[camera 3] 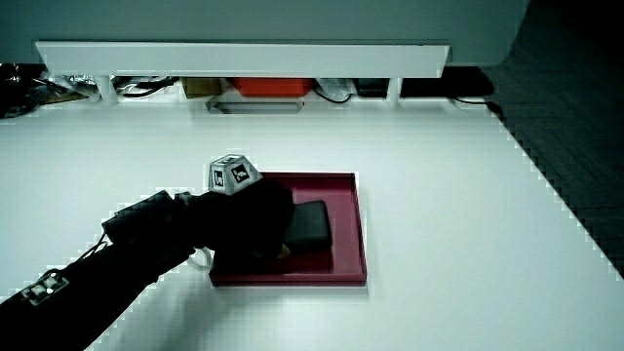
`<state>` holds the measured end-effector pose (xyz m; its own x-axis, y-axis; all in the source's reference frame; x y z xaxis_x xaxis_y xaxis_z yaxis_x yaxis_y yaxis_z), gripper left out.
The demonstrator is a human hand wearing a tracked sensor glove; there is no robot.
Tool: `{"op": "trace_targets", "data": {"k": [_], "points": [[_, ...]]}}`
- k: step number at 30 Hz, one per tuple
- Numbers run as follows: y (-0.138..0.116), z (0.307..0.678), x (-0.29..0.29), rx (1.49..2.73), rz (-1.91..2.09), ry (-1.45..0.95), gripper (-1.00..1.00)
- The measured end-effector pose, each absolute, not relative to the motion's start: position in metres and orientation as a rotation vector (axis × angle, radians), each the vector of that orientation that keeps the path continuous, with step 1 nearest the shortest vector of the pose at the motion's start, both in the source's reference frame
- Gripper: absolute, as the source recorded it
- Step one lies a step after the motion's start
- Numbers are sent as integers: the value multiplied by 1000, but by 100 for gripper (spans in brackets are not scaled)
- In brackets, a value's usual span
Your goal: Place battery into plate
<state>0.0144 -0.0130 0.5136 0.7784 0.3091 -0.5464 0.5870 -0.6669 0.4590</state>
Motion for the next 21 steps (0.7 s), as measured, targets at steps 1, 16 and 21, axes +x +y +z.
{"op": "trace_targets", "data": {"k": [1, 16, 21], "points": [[-13, 515, 15, 2324, -565, 668, 0], [-10, 520, 13, 2279, -546, 628, -19], [-9, 519, 1, 2273, -551, 640, -50]]}}
